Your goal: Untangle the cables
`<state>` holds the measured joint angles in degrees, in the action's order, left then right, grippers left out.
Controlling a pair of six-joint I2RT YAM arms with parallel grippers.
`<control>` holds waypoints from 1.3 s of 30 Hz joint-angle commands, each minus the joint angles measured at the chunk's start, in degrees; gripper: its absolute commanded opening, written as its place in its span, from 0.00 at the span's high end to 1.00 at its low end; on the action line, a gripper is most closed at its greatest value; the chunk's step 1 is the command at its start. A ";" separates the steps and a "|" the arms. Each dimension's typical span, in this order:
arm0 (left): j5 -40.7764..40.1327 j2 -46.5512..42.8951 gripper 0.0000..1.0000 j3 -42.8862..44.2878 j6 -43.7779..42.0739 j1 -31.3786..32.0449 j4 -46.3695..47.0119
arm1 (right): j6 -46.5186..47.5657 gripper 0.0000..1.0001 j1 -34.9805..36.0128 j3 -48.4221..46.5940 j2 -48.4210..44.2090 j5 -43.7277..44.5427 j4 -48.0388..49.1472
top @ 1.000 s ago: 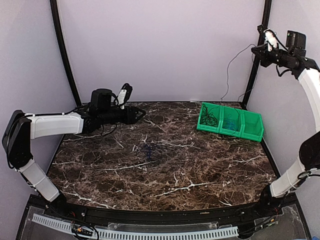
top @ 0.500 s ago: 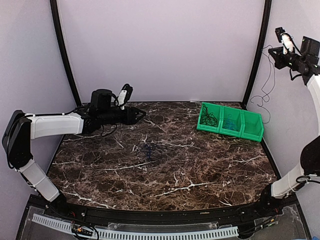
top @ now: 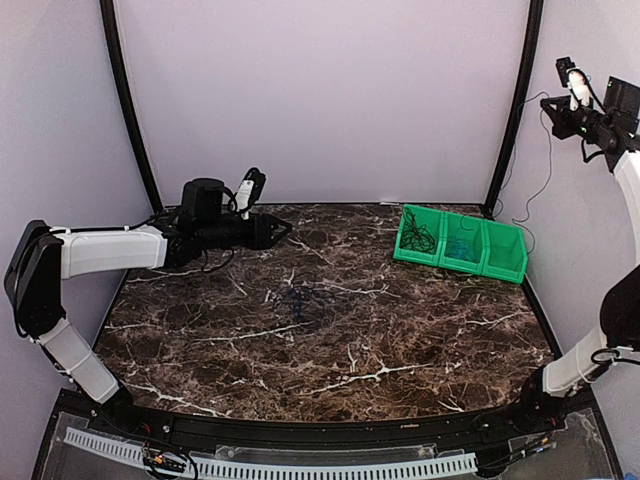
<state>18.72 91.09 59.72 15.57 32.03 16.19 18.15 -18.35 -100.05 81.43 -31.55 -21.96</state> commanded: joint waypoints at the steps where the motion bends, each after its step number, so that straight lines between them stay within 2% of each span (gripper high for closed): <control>1: 1.26 0.18 0.49 -0.35 -0.65 0.22 0.86 | -1.35 1.00 -0.28 -6.20 0.65 -1.79 1.99; 8: 1.48 0.31 0.50 -0.27 -0.63 0.22 0.76 | -1.68 1.00 -0.23 -11.09 2.30 -1.50 1.34; 20: 2.01 0.39 0.50 -0.12 -0.53 0.22 0.59 | 0.43 1.00 -0.30 -11.54 2.13 0.99 0.61; 31: 2.89 0.17 0.50 0.05 0.05 0.22 0.51 | 1.32 1.00 -0.30 -30.80 6.15 2.94 -4.82; 39: 3.07 -0.39 0.50 0.06 0.42 0.22 0.59 | 1.45 1.00 -0.22 -24.53 4.92 4.48 -2.41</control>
<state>20.69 91.61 59.72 15.70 32.03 16.16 19.57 -18.35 -127.59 86.11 -29.06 -25.69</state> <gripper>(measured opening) 0.497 0.014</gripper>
